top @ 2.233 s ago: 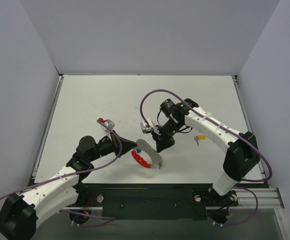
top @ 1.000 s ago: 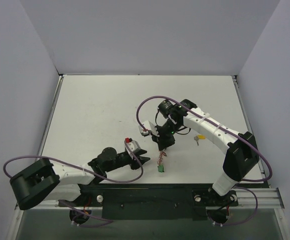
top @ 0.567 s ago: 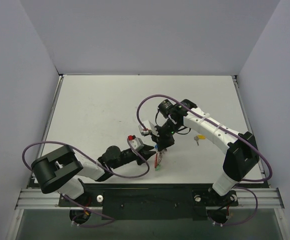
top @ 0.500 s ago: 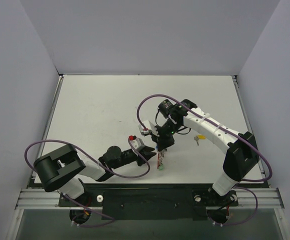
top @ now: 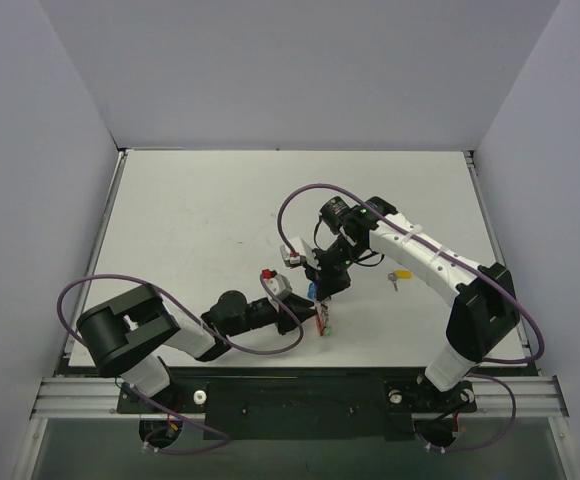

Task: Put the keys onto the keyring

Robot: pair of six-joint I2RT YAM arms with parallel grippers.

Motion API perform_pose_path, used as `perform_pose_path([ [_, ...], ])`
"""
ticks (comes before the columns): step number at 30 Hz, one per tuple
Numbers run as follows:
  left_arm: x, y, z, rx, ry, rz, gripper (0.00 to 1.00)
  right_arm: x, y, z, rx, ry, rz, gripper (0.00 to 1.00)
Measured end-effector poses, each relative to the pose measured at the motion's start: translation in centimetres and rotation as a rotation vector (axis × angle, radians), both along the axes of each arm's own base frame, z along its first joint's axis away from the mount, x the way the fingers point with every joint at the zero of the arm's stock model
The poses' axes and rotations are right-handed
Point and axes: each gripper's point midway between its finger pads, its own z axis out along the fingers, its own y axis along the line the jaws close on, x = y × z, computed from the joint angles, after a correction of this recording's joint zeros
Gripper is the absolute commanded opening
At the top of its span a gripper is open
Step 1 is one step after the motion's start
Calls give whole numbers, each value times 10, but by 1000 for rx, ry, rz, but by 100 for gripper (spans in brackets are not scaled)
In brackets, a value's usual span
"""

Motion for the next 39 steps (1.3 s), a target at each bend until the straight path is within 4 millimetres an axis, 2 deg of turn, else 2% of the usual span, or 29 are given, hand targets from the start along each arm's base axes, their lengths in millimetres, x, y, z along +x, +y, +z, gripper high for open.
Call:
perform_pose_path([
  [19, 0, -7, 10, -22, -20, -3, 33, -1, 1, 1, 8, 7, 2, 0],
  [27, 5, -5, 26, -55, -55, 28, 31, -2, 2, 1, 13, 11, 3, 0],
  [31, 4, -5, 29, -60, -64, 28, 20, -2, 2, 1, 14, 13, 2, 0],
  [34, 4, -5, 29, -59, -68, 27, 0, -2, 2, 2, 15, 14, 3, 0],
  [39, 3, -5, 29, -58, -72, 21, 0, -2, 2, 2, 15, 14, 2, 0],
])
